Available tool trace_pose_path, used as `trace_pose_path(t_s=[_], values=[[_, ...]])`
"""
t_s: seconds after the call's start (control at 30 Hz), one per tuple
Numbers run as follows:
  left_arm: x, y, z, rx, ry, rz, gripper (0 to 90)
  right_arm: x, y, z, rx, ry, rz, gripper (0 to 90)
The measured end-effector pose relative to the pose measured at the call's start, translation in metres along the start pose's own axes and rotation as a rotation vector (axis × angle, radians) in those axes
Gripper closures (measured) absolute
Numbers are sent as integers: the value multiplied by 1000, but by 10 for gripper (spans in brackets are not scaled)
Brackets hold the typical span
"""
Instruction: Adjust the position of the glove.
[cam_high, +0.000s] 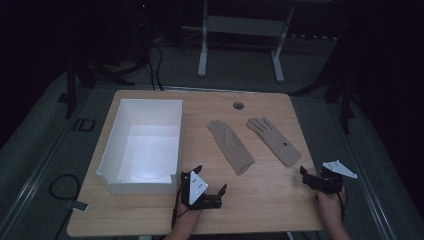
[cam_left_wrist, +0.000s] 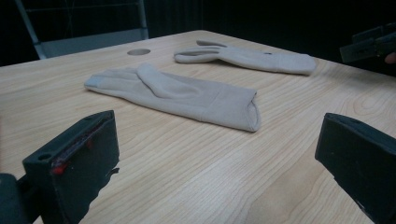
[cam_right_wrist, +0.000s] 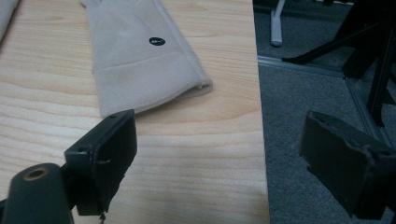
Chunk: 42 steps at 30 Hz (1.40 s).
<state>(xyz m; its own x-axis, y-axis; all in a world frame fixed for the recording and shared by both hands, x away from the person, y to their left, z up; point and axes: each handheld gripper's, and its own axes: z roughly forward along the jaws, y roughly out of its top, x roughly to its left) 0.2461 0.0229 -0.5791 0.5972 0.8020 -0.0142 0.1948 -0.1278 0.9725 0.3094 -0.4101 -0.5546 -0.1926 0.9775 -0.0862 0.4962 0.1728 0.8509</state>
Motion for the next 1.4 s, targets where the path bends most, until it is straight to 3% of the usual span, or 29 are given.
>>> trace_pose_path(t_s=[0.2, 0.37, 0.47, 0.53, 0.73, 1.13, 1.4], values=[[0, 0, 0, 2, 0, 2, 1, 0, 0, -3, -5, 7, 7, 111], [-1, 0, 0, 2, 3, 5, 1, 2, 7, -9, -5, -4, -19, 110], [0, 0, 0, 3, 1, 3, 1, 0, 17, -14, 4, 20, 2, 124], [0, 0, 0, 1, -1, 0, 1, -3, 24, -14, 40, 81, 25, 138], [0, 0, 0, 0, -4, -1, 1, -1, 39, -14, 55, 93, 57, 125], [0, 0, 0, 0, -6, -3, 1, 24, 73, -14, 40, 137, -14, 108], [0, 0, 0, 1, -6, 1, 1, 39, 92, -11, 42, 190, -64, 132]])
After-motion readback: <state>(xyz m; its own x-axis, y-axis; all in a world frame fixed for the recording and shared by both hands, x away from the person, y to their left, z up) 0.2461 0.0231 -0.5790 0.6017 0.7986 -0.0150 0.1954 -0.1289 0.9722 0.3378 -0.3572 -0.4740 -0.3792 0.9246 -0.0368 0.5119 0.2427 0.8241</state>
